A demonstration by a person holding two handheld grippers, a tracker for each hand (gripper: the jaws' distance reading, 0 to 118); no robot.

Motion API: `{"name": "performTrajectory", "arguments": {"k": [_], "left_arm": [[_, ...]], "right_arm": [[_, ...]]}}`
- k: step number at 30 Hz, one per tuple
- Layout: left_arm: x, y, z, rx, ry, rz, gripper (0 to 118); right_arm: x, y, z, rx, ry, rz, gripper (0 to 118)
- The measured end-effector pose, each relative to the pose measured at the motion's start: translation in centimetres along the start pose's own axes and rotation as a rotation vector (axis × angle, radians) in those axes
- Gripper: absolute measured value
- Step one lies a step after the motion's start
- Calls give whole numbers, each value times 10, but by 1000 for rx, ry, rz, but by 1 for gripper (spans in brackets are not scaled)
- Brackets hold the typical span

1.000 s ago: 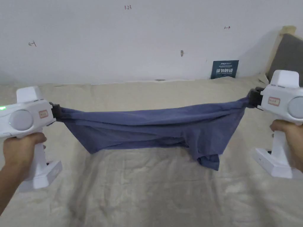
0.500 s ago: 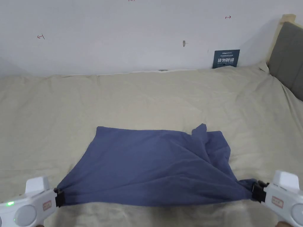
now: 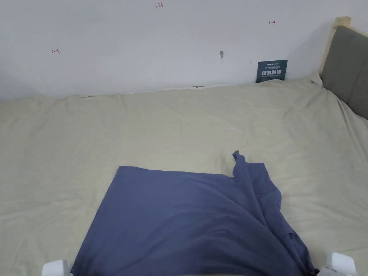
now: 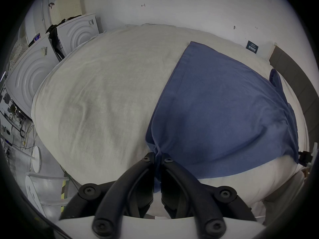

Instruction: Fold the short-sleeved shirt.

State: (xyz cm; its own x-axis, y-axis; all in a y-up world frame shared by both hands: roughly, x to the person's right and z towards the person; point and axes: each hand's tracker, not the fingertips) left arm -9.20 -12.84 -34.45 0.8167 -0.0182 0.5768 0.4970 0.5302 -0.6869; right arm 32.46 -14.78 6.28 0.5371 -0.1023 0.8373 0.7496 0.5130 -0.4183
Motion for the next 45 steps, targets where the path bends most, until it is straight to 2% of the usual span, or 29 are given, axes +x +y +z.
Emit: {"name": "performTrajectory", "arguments": {"k": [1,2,3,5,6,7,8,9,13,16,19,21,22,23,25,26,28,31,37,39,42,45], "left_arm": [[0,2,0,-6,-2,5,9],[-1,4,1,-8,-4,10,17],[-2,5,4,-4,-6,22,42],[0,14,13,17,-25,63,101],[2,23,20,37,-39,80,118],[8,31,33,89,-54,94,118],[13,41,45,157,-67,101,116],[20,53,59,232,-87,100,112],[49,102,116,477,-116,88,112],[70,122,159,698,-138,102,112],[86,128,185,876,-140,92,111],[96,126,195,951,-129,49,101],[100,125,198,974,-120,29,92],[105,123,200,994,-114,6,78],[111,120,200,998,-134,-24,8],[110,120,199,978,-121,-31,1],[107,123,195,932,-218,-51,0],[112,126,182,903,-156,-76,0],[107,170,142,751,-203,-117,0],[105,191,118,702,-231,-138,0],[101,228,73,573,-194,-194,0],[91,267,18,393,-217,-168,1]], "right_arm": [[1,2,-4,2,-7,3,12],[-1,6,-3,-6,-16,12,16],[-2,10,1,-10,-23,21,29],[-17,17,24,22,-39,63,66],[-23,25,37,90,-40,96,90],[-31,35,52,174,-33,124,103],[-39,45,67,250,-21,149,109],[-43,57,83,335,-6,176,108],[-78,95,152,638,22,250,108],[-96,105,188,824,-8,265,108],[-108,108,211,940,-35,269,108],[-111,108,218,958,-29,270,101],[-113,108,221,967,-18,273,92],[-114,107,223,973,-6,278,78],[-115,107,224,972,10,284,18],[-116,106,224,973,9,285,1],[-117,105,223,988,12,285,1],[-118,108,218,982,4,285,1],[-120,123,199,941,6,296,1],[-122,130,192,927,7,299,1],[-125,142,177,900,-2,301,1],[-127,155,160,851,16,287,1]]}}
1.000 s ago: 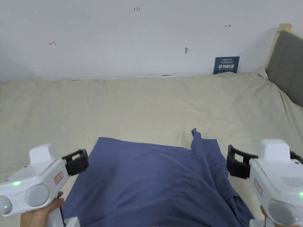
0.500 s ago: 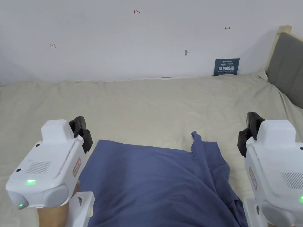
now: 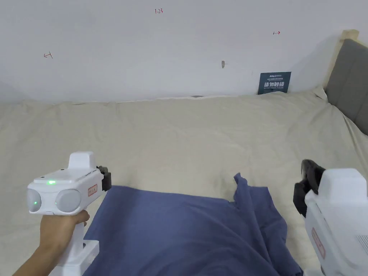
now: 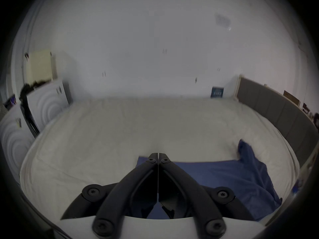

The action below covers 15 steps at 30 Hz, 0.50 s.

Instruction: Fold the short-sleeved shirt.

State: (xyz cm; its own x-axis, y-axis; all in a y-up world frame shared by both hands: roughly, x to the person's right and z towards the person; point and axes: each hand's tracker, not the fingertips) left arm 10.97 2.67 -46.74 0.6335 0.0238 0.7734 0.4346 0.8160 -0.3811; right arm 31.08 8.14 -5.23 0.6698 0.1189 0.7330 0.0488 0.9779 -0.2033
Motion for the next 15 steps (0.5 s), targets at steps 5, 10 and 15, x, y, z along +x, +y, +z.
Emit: {"name": "performTrajectory", "arguments": {"k": [5,10,15], "left_arm": [[-44,6,-100,-221,-2,126,76],[-60,-2,-173,-307,69,112,106],[-58,-21,-216,-407,45,98,64]], "right_arm": [[-4,-11,-40,-59,-9,-15,1],[-3,-29,-86,-130,-25,-6,1],[0,-47,-120,-188,-58,1,1]]}}
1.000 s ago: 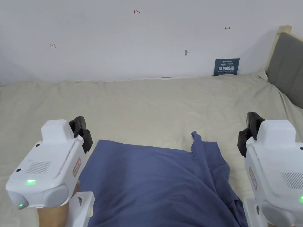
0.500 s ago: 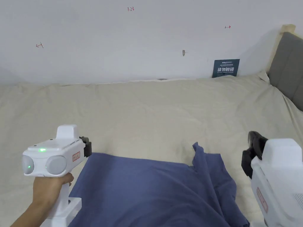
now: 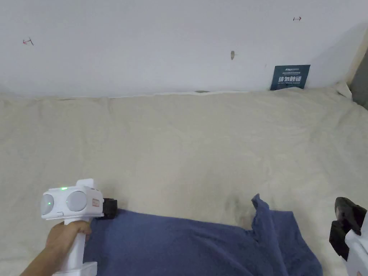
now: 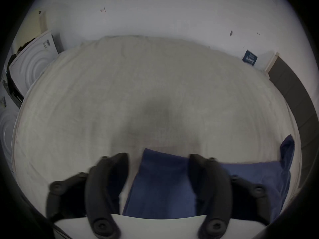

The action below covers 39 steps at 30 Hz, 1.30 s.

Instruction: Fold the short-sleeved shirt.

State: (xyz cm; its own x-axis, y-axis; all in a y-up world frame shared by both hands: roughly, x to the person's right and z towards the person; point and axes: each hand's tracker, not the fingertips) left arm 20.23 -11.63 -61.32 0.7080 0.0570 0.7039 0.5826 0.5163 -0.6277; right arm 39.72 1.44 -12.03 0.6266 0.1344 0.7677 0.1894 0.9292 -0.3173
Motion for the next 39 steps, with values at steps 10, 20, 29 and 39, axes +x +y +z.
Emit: {"name": "performTrajectory", "arguments": {"k": [10,20,29,39], "left_arm": [[22,-11,16,91,42,-88,3],[34,-16,112,220,-61,-73,3],[36,-24,128,235,-58,-82,3],[18,-38,188,294,-15,-30,3]], "right_arm": [[13,-20,-58,-286,57,-75,56],[15,-90,-154,-724,68,-166,99],[-1,-100,-154,-728,63,-81,5],[24,-20,-90,-449,103,5,5]]}}
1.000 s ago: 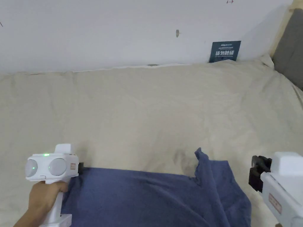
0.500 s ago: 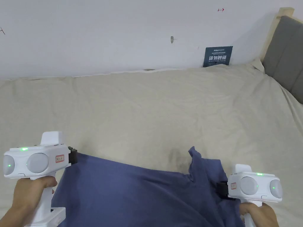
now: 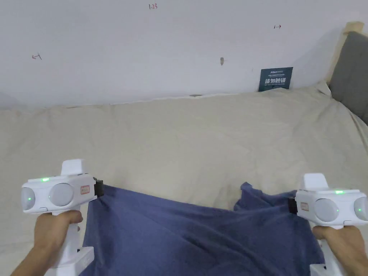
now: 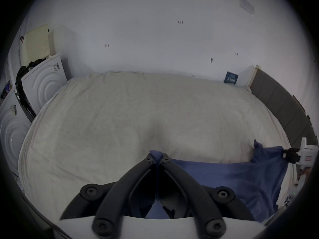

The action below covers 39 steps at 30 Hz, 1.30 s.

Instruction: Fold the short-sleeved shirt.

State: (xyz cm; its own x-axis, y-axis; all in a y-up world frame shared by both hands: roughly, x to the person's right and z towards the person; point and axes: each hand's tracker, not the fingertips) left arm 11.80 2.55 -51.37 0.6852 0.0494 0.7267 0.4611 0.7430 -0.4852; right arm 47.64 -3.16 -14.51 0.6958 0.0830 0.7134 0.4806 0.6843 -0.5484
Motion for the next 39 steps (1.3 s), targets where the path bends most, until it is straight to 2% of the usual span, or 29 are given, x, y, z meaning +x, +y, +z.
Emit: {"name": "performTrajectory", "arguments": {"k": [3,6,9,15,18,21,26,29,33,39], "left_arm": [[-3,15,37,79,8,14,3],[-5,40,74,168,12,8,3],[-6,69,109,253,36,0,3],[-11,138,175,442,85,7,3],[-12,171,197,520,96,15,3],[-11,198,209,569,121,5,3],[-12,223,205,615,139,14,3],[-18,221,186,625,143,55,3],[-26,196,141,558,135,96,3],[-35,133,63,422,139,86,3]], "right_arm": [[6,29,49,140,-32,28,5],[8,67,99,240,-1,35,5],[8,103,143,381,-23,37,5],[12,180,222,662,12,-14,5],[14,216,243,736,21,-20,5],[15,244,263,776,56,-67,5],[17,268,258,808,89,-87,5],[12,267,244,798,82,-67,5],[9,251,200,753,94,-48,5],[-4,203,119,590,105,-15,5]]}}
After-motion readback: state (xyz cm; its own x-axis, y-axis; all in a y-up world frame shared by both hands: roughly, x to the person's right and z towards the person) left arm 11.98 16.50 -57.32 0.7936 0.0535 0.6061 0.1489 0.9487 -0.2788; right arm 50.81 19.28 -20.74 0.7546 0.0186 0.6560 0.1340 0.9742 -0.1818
